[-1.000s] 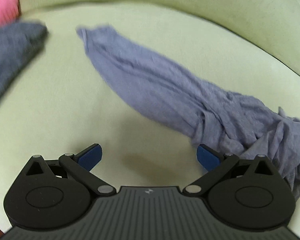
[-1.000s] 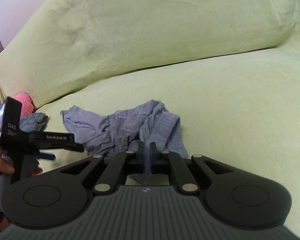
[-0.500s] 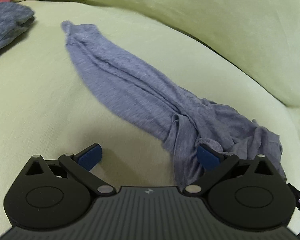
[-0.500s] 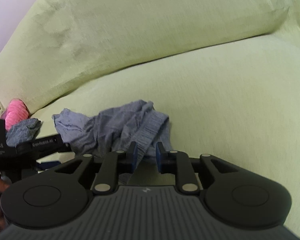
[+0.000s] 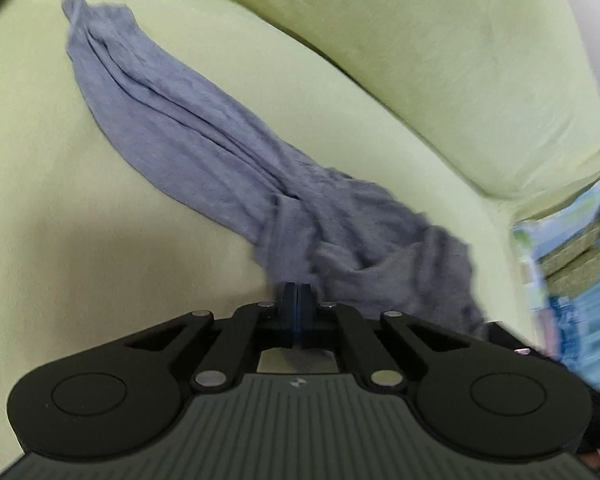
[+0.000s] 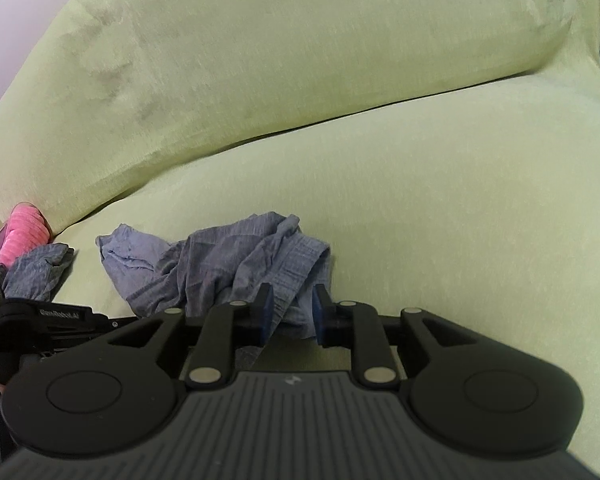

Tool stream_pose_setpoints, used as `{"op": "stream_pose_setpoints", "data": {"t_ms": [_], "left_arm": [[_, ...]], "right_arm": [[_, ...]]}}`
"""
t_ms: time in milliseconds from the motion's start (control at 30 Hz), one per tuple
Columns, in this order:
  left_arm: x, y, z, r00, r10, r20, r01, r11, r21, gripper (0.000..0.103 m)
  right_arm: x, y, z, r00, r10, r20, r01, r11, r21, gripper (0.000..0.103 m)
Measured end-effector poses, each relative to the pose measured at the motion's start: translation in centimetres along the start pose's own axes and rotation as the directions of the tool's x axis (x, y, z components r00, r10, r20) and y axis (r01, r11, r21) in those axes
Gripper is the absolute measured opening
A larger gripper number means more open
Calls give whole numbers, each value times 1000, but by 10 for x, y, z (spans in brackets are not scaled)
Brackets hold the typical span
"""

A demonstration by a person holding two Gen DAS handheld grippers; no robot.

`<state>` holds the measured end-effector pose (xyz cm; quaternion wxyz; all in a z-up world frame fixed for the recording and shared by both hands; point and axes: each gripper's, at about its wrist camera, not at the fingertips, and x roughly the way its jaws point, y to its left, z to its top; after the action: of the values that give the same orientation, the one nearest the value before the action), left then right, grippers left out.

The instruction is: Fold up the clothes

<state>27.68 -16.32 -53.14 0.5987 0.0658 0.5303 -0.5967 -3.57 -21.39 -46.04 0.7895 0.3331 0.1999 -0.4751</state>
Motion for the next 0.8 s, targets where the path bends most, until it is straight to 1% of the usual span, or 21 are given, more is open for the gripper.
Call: {"op": "stream_pose_setpoints", "data": {"t_ms": [33,67,100,133,167,200,300,333,400,433,500,533,567,600,633,667,733,800], "left_arm": [[-2,2,3,1000,13,17,-13,1000,-8,4],[-3,3,5,999,28,28,-28,1000,-4,22],[-3,3,7,999,27,29,-27,1000,1,30],[-2,3,10,1000,-5,18,4,1000,11,32],[2,2,11,1000,-30,-7,30,999,16,32],[4,0,10,999,-37,-22,38,999,20,32],[8,-6,8,999,-26,-22,27,999,47,34],[9,-6,8,999,-42,-24,43,998,36,34],[11,-3,9,996,-80,-28,80,997,9,25],[12,-6,8,995,-95,-41,96,995,19,3],[15,-13,7,990,-123,-71,127,991,43,3],[12,-18,5,992,-109,-55,114,990,85,2],[8,-17,4,993,-111,-34,114,990,89,2],[4,-15,3,992,-122,-22,123,989,78,2],[-5,-9,4,988,-151,13,150,987,48,2],[-13,-6,4,986,-162,37,161,986,44,2],[-23,-5,5,985,-162,60,157,985,71,2],[-31,-3,7,985,-164,59,160,984,79,2]], "right_arm": [[0,0,0,1000,1,-1,-1,1000,-2,22],[-1,0,-1,1000,2,-3,-2,1000,-5,22],[0,0,-1,1000,4,-5,-4,1000,-6,23],[0,0,-2,1000,4,-6,-4,1000,-3,23],[1,-1,-2,1000,4,-8,-4,1000,0,23],[2,-1,-3,1000,4,-8,-4,1000,4,23],[3,-2,-2,1000,4,-5,-4,1000,13,25],[3,-2,-1,1000,4,-3,-4,1000,11,25],[3,-2,-1,1000,5,-1,-5,1000,9,25],[3,-2,0,1000,5,-2,-5,1000,10,25],[4,-3,0,1000,6,-5,-6,1000,11,25],[5,-3,0,1000,6,-6,-6,1000,12,25],[5,-3,1,1000,8,-7,-8,1000,12,25],[4,-3,1,1000,12,-7,-12,1000,14,25],[4,-2,1,1000,16,-6,-16,1000,18,25],[5,-3,2,1000,22,-6,-22,999,29,25],[7,-5,2,999,36,-8,-35,998,57,25],[11,-6,2,999,32,-7,-32,996,80,25]]}}
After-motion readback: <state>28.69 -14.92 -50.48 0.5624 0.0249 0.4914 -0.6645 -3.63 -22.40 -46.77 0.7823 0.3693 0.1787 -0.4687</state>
